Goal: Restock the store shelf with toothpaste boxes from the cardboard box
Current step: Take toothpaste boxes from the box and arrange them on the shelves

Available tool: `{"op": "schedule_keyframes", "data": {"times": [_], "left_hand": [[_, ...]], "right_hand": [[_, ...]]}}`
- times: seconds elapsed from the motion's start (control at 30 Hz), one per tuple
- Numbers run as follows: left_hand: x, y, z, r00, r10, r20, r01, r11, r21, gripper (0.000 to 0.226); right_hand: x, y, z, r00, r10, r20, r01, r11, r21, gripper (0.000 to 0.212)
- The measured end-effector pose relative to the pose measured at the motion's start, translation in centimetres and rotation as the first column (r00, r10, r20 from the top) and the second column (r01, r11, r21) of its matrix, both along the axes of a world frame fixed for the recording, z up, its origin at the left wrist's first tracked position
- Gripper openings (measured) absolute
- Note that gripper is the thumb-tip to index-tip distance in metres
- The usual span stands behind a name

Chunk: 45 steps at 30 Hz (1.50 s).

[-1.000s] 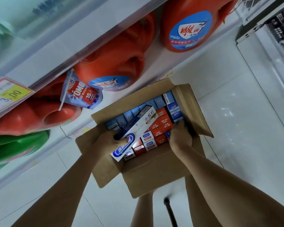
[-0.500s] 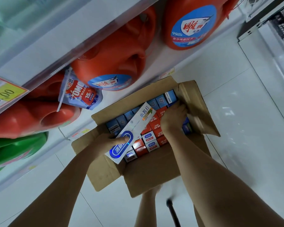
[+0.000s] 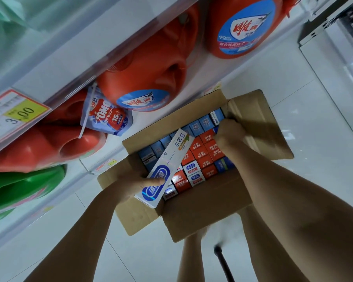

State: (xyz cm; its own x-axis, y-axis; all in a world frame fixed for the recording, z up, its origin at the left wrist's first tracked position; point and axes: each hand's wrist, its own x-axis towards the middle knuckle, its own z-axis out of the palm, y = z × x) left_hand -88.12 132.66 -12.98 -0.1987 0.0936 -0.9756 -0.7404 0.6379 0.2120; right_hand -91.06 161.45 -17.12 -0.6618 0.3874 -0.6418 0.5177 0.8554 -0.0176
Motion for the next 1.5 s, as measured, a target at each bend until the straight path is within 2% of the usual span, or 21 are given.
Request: {"op": "schedule_keyframes", "data": {"times": [0.1,0.23,0.33,0.4,0.5,0.57,0.7,0.8,0.87,0.93,1.03,1.13,1.17,1.27,1.33,1.43,1.5], "left_hand": [[0.0,0.7,1.7,0.999,0.028,0.032,-0.028,1.0,-0.006,0.103],[0.2,2.2,4.9,0.985,0.128,0.118,-0.126,0.992,-0.02,0.056],[0.8,2.7,7.0,0.981,0.165,0.098,-0.16,0.985,-0.057,0.063],[1.2,3.2,8.3,0.978,0.191,0.079,-0.185,0.98,-0.077,0.06],[1.7,4.0,10.6,0.977,0.21,0.029,-0.207,0.975,-0.086,0.044],[1.6,4.8,12.8,0.975,0.221,0.002,-0.22,0.972,-0.075,0.045],[1.1,6.5,18.9,0.975,0.21,-0.074,-0.209,0.978,0.028,0.075],[0.7,7.3,24.3,0.969,0.205,-0.138,-0.194,0.977,0.089,0.06],[0.3,7.6,28.0,0.97,0.152,-0.19,-0.128,0.983,0.129,0.081],[-0.1,7.9,31.7,0.969,0.066,-0.239,-0.03,0.988,0.151,0.099],[-0.5,8.6,37.8,0.954,-0.026,-0.298,0.067,0.989,0.13,0.082],[-0.6,9.5,43.4,0.93,-0.037,-0.366,0.096,0.985,0.143,0.043],[-0.7,9.8,45.3,0.926,-0.034,-0.377,0.099,0.983,0.154,0.04],[-0.5,10.8,50.7,0.91,-0.003,-0.415,0.096,0.974,0.204,0.062],[-0.4,11.1,53.9,0.901,0.045,-0.432,0.081,0.96,0.268,0.076],[0.0,10.9,58.9,0.884,0.143,-0.446,0.031,0.933,0.359,0.075],[0.3,10.5,62.0,0.872,0.156,-0.464,0.04,0.921,0.387,0.08]], "right_hand": [[0.5,0.1,2.1,0.992,-0.082,-0.098,0.076,0.995,-0.069,0.027],[2.6,-0.1,6.8,0.957,-0.188,-0.219,0.151,0.973,-0.177,0.058],[4.1,0.1,10.6,0.862,-0.379,-0.337,0.234,0.887,-0.399,0.053],[4.8,0.2,13.0,0.76,-0.519,-0.39,0.27,0.799,-0.538,0.046],[5.6,0.7,17.0,0.559,-0.698,-0.448,0.271,0.665,-0.696,0.039],[5.8,1.6,20.2,0.42,-0.793,-0.441,0.268,0.572,-0.775,0.033],[5.6,4.1,26.6,0.211,-0.941,-0.265,0.28,0.318,-0.906,0.023],[5.3,6.2,31.1,0.126,-0.99,-0.064,0.295,0.099,-0.95,0.015],[5.3,7.5,34.5,0.127,-0.992,-0.005,0.302,0.043,-0.952,0.014],[5.3,8.7,38.0,0.149,-0.989,0.002,0.26,0.037,-0.965,0.014],[5.5,10.7,43.1,0.211,-0.977,-0.02,0.135,0.049,-0.99,0.017],[5.8,12.8,48.1,0.239,-0.969,0.058,-0.006,-0.062,-0.998,0.014],[5.9,13.4,49.6,0.246,-0.965,0.096,-0.05,-0.111,-0.993,0.012],[6.2,14.1,54.6,0.279,-0.937,0.21,-0.145,-0.257,-0.955,0.021],[5.8,13.7,58.0,0.307,-0.925,0.226,-0.155,-0.283,-0.947,0.024],[4.8,12.9,62.5,0.337,-0.909,0.246,-0.113,-0.298,-0.948,0.027],[4.4,12.2,64.9,0.39,-0.883,0.263,-0.117,-0.33,-0.937,0.028]]}}
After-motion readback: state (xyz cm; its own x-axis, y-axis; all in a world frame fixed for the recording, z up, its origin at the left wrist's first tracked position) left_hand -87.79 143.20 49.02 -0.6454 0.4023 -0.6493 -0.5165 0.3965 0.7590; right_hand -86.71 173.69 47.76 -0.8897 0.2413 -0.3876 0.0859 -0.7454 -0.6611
